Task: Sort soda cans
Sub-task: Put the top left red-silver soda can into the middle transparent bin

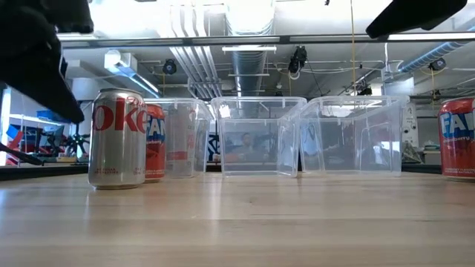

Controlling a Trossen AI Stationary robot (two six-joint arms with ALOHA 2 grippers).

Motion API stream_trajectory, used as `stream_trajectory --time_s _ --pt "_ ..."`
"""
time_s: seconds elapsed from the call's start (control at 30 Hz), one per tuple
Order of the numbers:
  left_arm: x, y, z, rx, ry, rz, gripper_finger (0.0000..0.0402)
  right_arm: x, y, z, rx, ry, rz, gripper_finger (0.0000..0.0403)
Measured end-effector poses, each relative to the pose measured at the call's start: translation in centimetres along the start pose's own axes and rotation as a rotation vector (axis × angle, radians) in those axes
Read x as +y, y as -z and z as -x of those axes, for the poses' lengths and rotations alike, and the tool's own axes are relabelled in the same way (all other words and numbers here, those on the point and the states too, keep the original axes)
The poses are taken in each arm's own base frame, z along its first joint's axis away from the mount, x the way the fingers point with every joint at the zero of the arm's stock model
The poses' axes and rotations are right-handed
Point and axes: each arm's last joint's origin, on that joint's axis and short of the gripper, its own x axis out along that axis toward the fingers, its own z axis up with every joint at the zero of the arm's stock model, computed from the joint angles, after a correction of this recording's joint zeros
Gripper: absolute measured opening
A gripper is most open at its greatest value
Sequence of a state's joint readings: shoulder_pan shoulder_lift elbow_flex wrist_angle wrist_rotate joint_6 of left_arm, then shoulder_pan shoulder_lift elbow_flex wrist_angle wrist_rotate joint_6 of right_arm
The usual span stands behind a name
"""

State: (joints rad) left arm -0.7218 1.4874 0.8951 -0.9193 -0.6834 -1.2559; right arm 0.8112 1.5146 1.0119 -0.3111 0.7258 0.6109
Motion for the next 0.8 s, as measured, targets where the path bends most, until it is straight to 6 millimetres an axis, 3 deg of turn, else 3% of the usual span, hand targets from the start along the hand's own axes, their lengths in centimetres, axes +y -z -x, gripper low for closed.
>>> stream_trajectory --time_s 0.27,0.47,0.8 --pt "0.5 1.5 -3.4 -0.044 0.130 -0.014 0.0337 0.0 0.0 -0.1 -0.001 0.001 -0.006 0.0364" --pt "0.8 1.4 -5.6 -0.102 0.165 -0.014 0.0337 -0.1 -0.1 -0.1 -0.002 0.004 -0.034 0.0364" --pt "-2.4 0.1 -6.8 -0.217 0.287 -0.016 0.0337 -0.3 -0.3 -0.3 -0.003 0.011 -0.049 0.0364"
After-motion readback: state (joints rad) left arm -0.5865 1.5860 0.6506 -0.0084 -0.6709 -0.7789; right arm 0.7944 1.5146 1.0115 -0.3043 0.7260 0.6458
